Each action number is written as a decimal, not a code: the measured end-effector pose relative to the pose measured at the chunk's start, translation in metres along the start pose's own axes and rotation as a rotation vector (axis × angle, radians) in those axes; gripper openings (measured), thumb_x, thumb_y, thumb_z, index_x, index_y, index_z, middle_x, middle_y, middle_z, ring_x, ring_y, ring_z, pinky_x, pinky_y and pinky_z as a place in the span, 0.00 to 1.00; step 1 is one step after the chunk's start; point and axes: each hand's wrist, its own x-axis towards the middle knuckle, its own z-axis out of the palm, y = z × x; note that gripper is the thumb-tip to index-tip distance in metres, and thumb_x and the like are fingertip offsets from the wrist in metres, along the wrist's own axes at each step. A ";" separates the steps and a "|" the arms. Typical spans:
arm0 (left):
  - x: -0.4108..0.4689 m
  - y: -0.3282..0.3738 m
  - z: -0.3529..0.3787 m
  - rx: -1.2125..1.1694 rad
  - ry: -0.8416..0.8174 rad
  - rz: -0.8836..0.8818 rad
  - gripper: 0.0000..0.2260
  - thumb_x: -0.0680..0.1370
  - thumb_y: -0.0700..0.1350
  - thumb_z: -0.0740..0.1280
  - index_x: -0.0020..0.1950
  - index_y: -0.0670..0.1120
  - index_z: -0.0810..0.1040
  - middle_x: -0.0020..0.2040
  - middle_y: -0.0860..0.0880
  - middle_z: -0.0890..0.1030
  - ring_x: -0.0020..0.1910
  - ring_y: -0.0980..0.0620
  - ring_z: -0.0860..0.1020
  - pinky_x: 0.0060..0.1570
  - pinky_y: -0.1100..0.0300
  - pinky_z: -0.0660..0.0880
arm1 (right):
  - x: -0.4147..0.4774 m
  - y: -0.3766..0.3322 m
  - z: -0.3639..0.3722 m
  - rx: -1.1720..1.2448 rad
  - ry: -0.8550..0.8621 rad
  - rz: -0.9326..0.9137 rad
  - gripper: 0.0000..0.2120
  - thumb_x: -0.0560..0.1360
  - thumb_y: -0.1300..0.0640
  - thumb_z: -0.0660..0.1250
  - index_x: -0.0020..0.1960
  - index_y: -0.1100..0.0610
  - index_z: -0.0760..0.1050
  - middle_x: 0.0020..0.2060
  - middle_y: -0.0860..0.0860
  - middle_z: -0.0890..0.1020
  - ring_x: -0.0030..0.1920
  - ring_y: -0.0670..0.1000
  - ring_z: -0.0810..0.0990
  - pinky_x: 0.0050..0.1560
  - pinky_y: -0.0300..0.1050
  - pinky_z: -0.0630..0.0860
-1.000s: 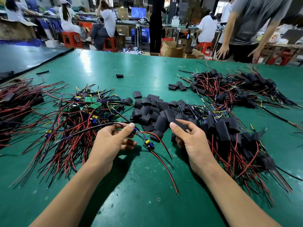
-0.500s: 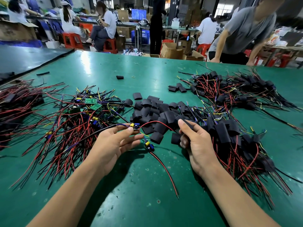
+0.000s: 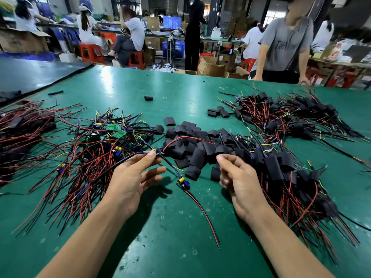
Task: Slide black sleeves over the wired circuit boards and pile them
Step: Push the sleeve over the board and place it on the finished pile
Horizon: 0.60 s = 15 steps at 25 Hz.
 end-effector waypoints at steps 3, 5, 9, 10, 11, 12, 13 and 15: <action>0.001 -0.002 0.000 0.026 0.016 -0.001 0.14 0.70 0.46 0.74 0.52 0.42 0.79 0.42 0.44 0.86 0.34 0.49 0.84 0.32 0.60 0.81 | -0.002 0.003 0.000 -0.115 0.013 0.054 0.06 0.77 0.55 0.71 0.40 0.51 0.81 0.28 0.48 0.72 0.25 0.46 0.64 0.23 0.36 0.60; 0.001 -0.001 0.001 0.032 0.016 -0.006 0.16 0.70 0.46 0.74 0.53 0.41 0.78 0.42 0.44 0.86 0.33 0.49 0.83 0.31 0.61 0.81 | 0.001 0.002 0.001 -0.072 0.085 0.093 0.09 0.78 0.49 0.70 0.44 0.54 0.81 0.30 0.48 0.77 0.25 0.45 0.68 0.25 0.36 0.64; -0.001 -0.005 0.006 0.065 -0.003 -0.018 0.13 0.72 0.46 0.73 0.52 0.40 0.79 0.42 0.44 0.85 0.32 0.49 0.82 0.30 0.61 0.80 | 0.005 0.001 0.002 -0.007 0.141 0.142 0.16 0.80 0.44 0.64 0.49 0.57 0.79 0.35 0.53 0.84 0.26 0.46 0.74 0.26 0.37 0.70; -0.002 -0.006 0.007 0.084 0.000 -0.017 0.11 0.74 0.45 0.73 0.51 0.40 0.79 0.42 0.44 0.85 0.32 0.49 0.82 0.30 0.61 0.80 | 0.001 0.003 0.002 -0.159 0.138 0.034 0.12 0.80 0.47 0.66 0.47 0.55 0.79 0.36 0.52 0.83 0.27 0.45 0.74 0.27 0.36 0.70; -0.002 -0.007 0.008 0.102 0.005 -0.013 0.09 0.75 0.45 0.72 0.50 0.40 0.79 0.42 0.44 0.85 0.32 0.49 0.82 0.30 0.61 0.80 | -0.002 0.007 -0.001 -0.381 0.148 -0.137 0.07 0.78 0.50 0.69 0.46 0.53 0.80 0.38 0.50 0.83 0.29 0.44 0.75 0.30 0.35 0.71; -0.003 -0.007 0.009 0.116 0.009 -0.007 0.08 0.76 0.45 0.72 0.49 0.40 0.79 0.42 0.44 0.85 0.32 0.50 0.82 0.31 0.61 0.80 | -0.006 0.008 -0.003 -0.612 0.156 -0.321 0.01 0.77 0.54 0.71 0.47 0.51 0.80 0.42 0.47 0.82 0.32 0.42 0.75 0.36 0.33 0.72; -0.003 -0.008 0.009 0.126 0.012 -0.003 0.08 0.76 0.45 0.72 0.49 0.40 0.79 0.42 0.44 0.85 0.32 0.50 0.81 0.31 0.61 0.80 | -0.008 0.010 -0.004 -0.844 0.160 -0.461 0.07 0.76 0.55 0.72 0.52 0.48 0.80 0.50 0.46 0.80 0.37 0.42 0.76 0.43 0.34 0.73; -0.003 -0.008 0.008 0.140 0.011 0.002 0.09 0.76 0.45 0.72 0.49 0.40 0.79 0.42 0.45 0.85 0.33 0.49 0.81 0.33 0.60 0.80 | -0.008 0.011 -0.006 -1.185 0.111 -0.431 0.20 0.76 0.53 0.71 0.67 0.49 0.74 0.64 0.47 0.70 0.50 0.48 0.78 0.55 0.44 0.75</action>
